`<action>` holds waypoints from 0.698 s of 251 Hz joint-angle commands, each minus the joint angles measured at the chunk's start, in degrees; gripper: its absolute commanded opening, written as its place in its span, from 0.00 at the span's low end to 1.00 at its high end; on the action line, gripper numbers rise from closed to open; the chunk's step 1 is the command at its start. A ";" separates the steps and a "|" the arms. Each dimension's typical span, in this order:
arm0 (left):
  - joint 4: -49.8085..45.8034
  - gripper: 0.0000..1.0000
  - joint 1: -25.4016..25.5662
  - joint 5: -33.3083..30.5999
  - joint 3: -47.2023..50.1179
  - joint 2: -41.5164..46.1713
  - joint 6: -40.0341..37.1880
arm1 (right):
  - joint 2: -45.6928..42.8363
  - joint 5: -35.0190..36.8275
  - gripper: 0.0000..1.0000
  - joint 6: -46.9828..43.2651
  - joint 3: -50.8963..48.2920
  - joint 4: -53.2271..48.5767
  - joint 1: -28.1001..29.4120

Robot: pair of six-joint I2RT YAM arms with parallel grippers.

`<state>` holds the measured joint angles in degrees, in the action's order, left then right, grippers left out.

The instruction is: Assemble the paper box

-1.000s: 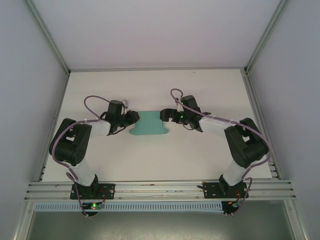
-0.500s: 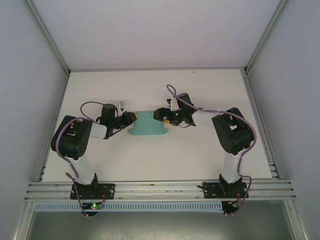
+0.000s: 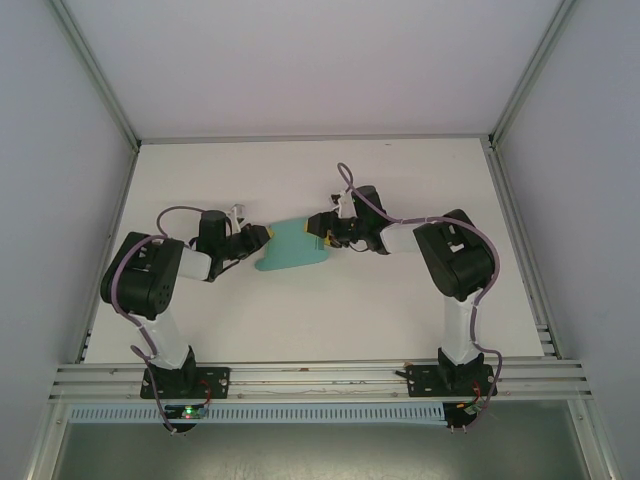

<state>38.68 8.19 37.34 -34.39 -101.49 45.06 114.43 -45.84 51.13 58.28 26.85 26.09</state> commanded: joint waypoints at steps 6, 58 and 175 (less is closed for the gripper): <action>-14.32 0.43 1.78 -3.27 -1.30 4.20 -5.16 | -2.74 -1.91 0.48 2.06 -0.50 4.56 0.03; -23.27 1.00 4.72 -15.17 -7.20 20.78 -19.27 | -8.84 1.20 0.43 2.99 -2.03 -3.07 -2.06; -56.85 1.00 31.10 -33.33 -23.01 27.31 -85.54 | -17.78 -11.47 0.33 26.90 4.76 -30.52 -11.81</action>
<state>-8.21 37.91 12.53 -58.04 -72.36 -22.61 98.02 -48.38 67.22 61.41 1.41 15.29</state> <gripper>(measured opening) 0.999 0.427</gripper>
